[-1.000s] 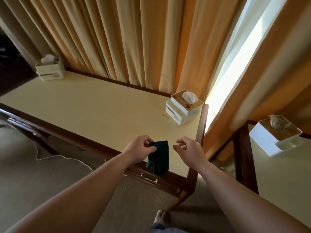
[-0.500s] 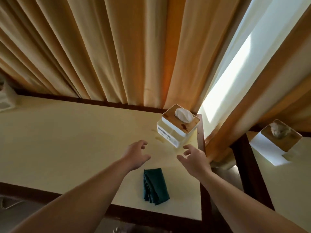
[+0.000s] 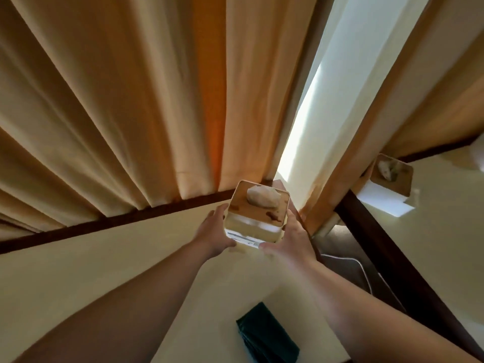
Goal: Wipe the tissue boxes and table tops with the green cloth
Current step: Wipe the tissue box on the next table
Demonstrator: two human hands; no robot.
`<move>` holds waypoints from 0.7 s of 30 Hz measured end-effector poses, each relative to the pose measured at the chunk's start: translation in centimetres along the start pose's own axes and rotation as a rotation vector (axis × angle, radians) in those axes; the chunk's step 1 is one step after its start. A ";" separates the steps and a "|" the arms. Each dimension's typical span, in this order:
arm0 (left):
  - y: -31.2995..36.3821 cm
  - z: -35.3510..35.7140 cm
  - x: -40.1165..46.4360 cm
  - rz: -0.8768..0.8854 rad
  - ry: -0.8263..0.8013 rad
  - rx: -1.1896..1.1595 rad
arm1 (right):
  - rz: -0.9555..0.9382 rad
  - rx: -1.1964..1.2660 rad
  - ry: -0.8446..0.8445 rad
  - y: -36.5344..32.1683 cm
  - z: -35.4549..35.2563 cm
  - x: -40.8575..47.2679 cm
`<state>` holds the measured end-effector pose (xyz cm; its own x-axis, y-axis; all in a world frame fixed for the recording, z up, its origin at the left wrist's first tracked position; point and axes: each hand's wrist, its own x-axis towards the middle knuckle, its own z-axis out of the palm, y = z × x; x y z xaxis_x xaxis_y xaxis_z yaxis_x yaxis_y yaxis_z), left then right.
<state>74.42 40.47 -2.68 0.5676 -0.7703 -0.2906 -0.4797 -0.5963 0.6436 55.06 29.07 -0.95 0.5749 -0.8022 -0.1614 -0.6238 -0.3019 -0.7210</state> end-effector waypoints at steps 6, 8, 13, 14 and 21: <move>-0.3 0.5 1.8 0.062 0.028 -0.059 | 0.067 0.022 0.046 0.6 1.3 0.4; -0.2 0.6 1.7 0.074 0.048 -0.081 | 0.075 0.059 0.059 0.7 1.5 0.6; -0.9 0.2 0.8 0.075 0.090 -0.118 | 0.056 0.139 0.043 0.1 1.0 0.6; -1.1 -0.1 0.5 0.073 0.100 -0.132 | 0.041 0.143 0.041 -0.3 0.9 0.4; -3.1 -3.6 -3.0 0.044 0.219 -0.194 | -0.068 0.160 -0.047 -3.3 2.4 -0.6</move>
<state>76.59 45.44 -1.22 0.6903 -0.7146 -0.1132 -0.3818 -0.4927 0.7820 58.04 31.83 -0.10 0.6396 -0.7564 -0.1372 -0.4926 -0.2662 -0.8286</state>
